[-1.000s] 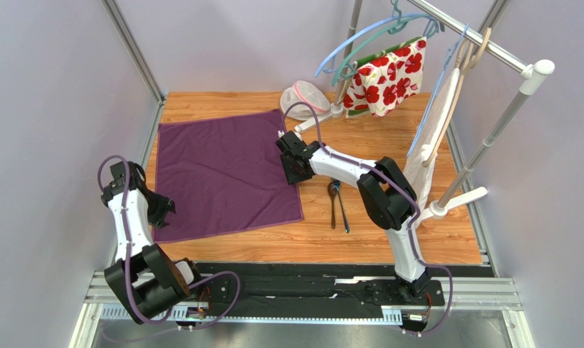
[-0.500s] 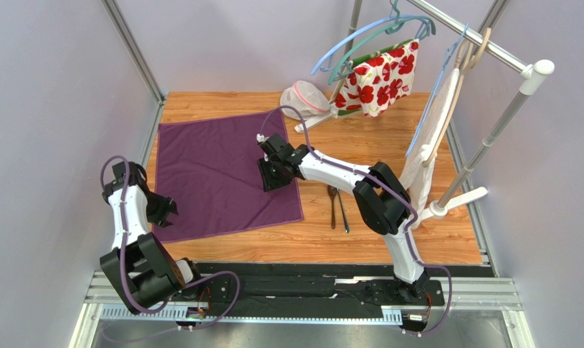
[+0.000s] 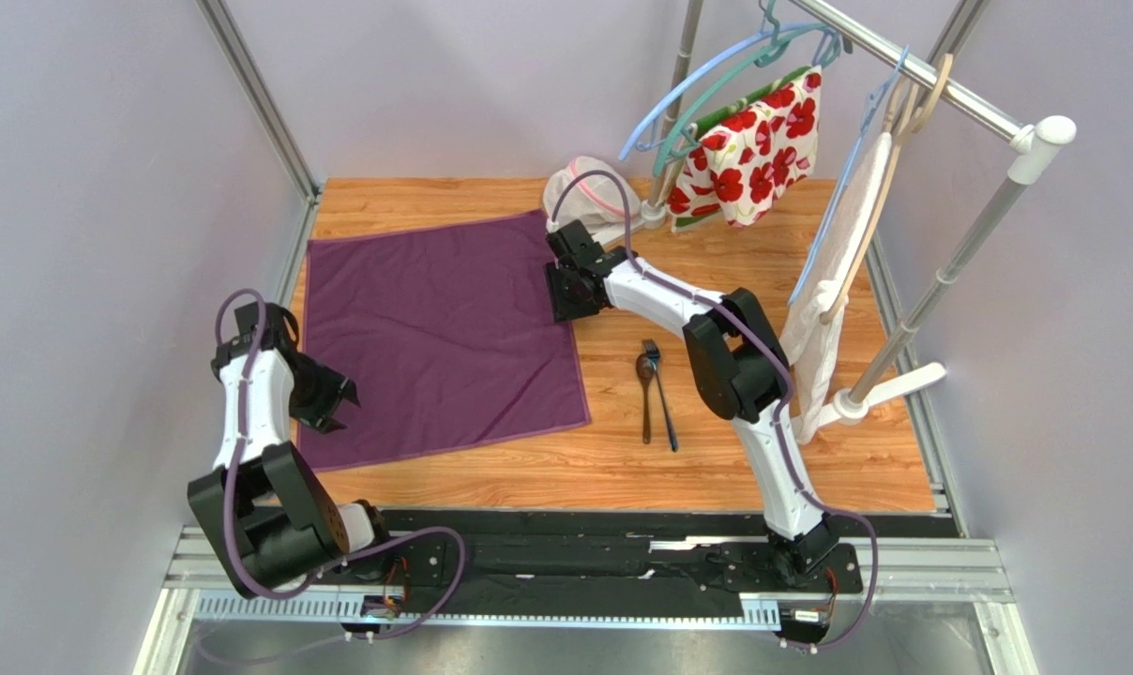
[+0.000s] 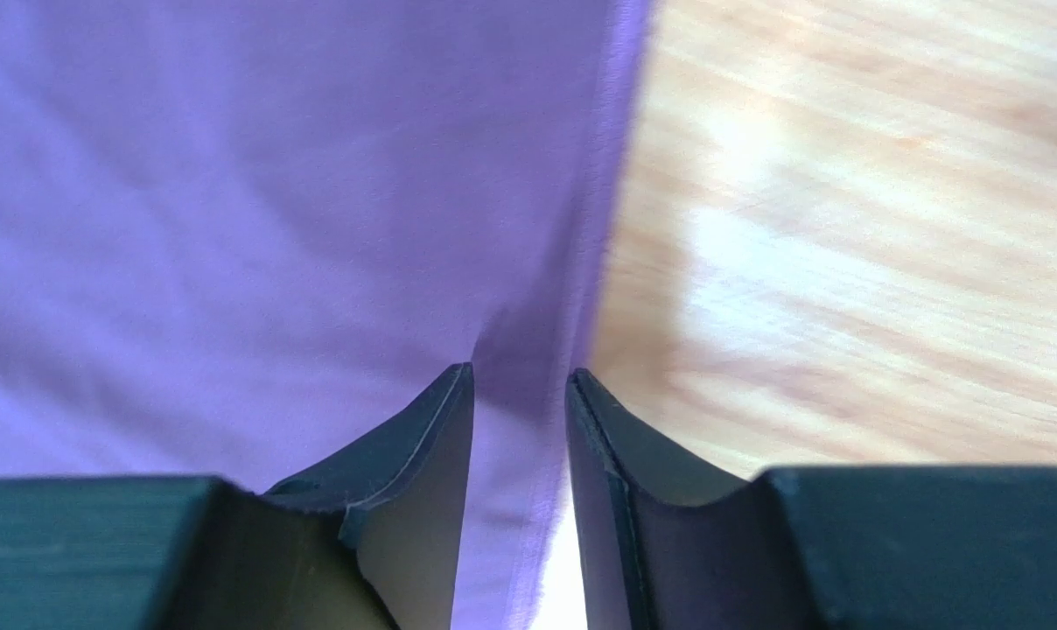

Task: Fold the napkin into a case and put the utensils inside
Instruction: Flatten out the crumpled napkin at the center of the board.

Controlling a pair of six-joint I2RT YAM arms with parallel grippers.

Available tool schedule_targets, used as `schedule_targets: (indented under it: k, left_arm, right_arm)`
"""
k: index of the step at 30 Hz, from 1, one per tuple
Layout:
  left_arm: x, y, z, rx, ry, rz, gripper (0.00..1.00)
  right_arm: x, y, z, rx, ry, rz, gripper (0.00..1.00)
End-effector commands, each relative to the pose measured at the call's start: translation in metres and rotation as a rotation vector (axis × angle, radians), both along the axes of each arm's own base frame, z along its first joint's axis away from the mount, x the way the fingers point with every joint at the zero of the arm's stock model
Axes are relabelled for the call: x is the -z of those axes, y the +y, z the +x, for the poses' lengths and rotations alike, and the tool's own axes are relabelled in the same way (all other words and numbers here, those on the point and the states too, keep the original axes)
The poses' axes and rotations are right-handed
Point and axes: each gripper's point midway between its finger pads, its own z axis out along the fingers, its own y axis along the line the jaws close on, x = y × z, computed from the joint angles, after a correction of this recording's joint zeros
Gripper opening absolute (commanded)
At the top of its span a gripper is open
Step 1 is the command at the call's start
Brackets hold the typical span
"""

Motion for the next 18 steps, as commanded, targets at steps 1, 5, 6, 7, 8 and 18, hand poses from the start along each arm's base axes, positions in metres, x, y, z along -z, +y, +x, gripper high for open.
schedule_targets:
  k: [1,5,6,7,8,18]
  left_arm:
    - [-0.003,-0.009,-0.023,-0.068,0.008,0.045,0.5]
    - [-0.01,0.001,-0.046,-0.184,0.081,0.163,0.5]
    - [-0.012,0.004,-0.048,-0.236,0.092,0.18,0.5]
    - [-0.011,0.006,-0.051,-0.236,0.119,0.19,0.5]
    - [-0.014,0.013,-0.048,-0.233,0.12,0.215,0.51]
    - [-0.01,0.017,-0.034,-0.178,0.096,0.183,0.45]
  right_arm:
    - [-0.025,0.009,0.004,-0.02,-0.043,-0.006,0.38]
    - [-0.063,0.019,-0.02,-0.024,-0.027,0.052,0.43]
    - [-0.068,0.018,-0.027,-0.019,-0.025,0.047,0.47]
    - [-0.073,0.016,-0.038,0.001,-0.005,0.04,0.56]
    - [-0.078,0.009,-0.048,0.025,0.017,0.04,0.59]
    - [-0.029,-0.059,-0.155,0.262,0.278,-0.01,0.54]
